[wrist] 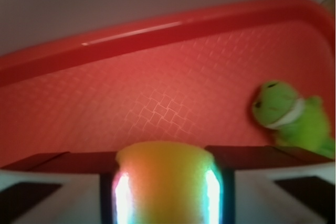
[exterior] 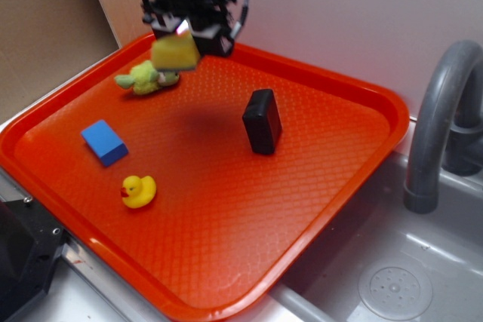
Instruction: Grab the green sponge.
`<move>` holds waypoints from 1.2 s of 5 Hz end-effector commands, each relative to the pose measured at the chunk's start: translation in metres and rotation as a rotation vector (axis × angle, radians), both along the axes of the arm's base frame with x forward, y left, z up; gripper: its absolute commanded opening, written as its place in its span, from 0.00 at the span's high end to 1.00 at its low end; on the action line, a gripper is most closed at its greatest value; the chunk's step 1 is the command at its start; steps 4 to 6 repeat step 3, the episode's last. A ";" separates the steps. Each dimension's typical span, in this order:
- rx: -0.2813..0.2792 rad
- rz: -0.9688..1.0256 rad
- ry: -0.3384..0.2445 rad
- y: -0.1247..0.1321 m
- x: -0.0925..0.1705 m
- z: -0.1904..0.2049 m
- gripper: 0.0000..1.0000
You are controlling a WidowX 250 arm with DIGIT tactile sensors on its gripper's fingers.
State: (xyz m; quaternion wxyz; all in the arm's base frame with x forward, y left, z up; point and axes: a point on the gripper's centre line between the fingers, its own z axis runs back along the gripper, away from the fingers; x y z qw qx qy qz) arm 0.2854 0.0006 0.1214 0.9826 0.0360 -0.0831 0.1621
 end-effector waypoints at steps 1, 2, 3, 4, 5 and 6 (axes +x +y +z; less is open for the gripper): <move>0.083 -0.131 -0.089 0.005 -0.016 0.075 1.00; 0.103 -0.147 -0.099 0.009 -0.029 0.088 1.00; 0.118 -0.144 -0.102 0.016 -0.037 0.095 1.00; 0.118 -0.144 -0.102 0.016 -0.037 0.095 1.00; 0.118 -0.144 -0.102 0.016 -0.037 0.095 1.00; 0.118 -0.144 -0.102 0.016 -0.037 0.095 1.00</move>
